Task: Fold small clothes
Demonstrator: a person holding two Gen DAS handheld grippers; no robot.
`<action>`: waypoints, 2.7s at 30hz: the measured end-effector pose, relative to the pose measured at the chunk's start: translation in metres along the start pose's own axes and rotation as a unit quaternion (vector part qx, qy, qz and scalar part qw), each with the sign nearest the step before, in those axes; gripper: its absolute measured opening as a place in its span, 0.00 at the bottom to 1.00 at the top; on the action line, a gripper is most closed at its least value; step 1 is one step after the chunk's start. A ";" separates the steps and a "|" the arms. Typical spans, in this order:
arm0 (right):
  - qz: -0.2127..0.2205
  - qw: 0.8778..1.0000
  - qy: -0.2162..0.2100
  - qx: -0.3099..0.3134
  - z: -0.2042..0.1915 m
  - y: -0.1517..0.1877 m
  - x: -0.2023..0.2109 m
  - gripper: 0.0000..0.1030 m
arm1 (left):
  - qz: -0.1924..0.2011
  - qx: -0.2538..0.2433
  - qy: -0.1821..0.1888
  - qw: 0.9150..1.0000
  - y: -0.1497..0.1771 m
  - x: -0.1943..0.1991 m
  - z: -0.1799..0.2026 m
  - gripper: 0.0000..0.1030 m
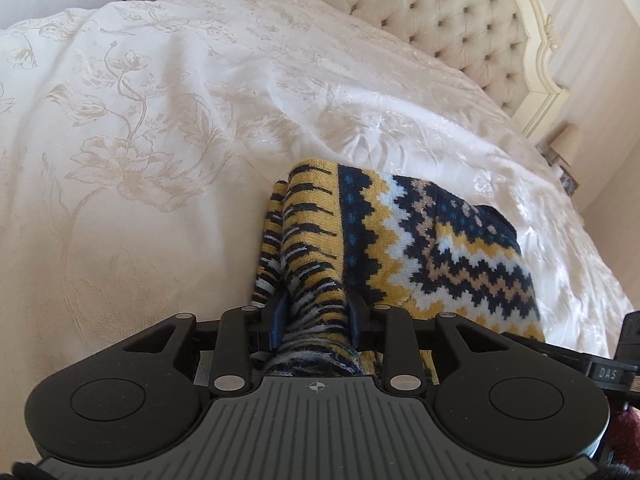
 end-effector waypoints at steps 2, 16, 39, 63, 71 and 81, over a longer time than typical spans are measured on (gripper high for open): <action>0.002 1.000 -0.006 -0.002 0.001 0.002 0.003 0.95 | -0.002 -0.004 0.010 1.000 -0.004 0.006 0.002 0.32; -0.011 1.000 -0.020 0.002 -0.003 0.000 0.007 0.95 | -0.030 -0.007 0.019 0.999 0.014 0.051 0.003 0.64; 0.016 0.994 -0.093 -0.057 -0.008 -0.018 -0.007 0.99 | -0.049 0.023 0.077 0.996 0.051 0.016 0.022 0.80; -0.014 0.995 -0.012 -0.094 -0.040 0.070 0.132 0.48 | -0.069 0.102 0.229 0.966 0.141 0.126 0.081 0.24; -0.038 0.995 -0.004 -0.090 -0.051 0.155 0.185 0.49 | -0.090 0.100 0.235 0.963 0.221 0.173 0.089 0.24; -0.012 0.998 0.038 -0.045 -0.060 0.205 0.208 0.71 | -0.048 0.004 0.149 0.988 0.246 0.202 0.069 0.31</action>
Point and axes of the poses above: each gripper's, at about its wrist camera, not at the fingertips, and x roughly against the way its jaws point, z to its right, y to its underside, the point moved 9 cm from there along -x, roughly the way its jaws point, and after that the axes turned 6 degrees about y, right-handed, at the moved point
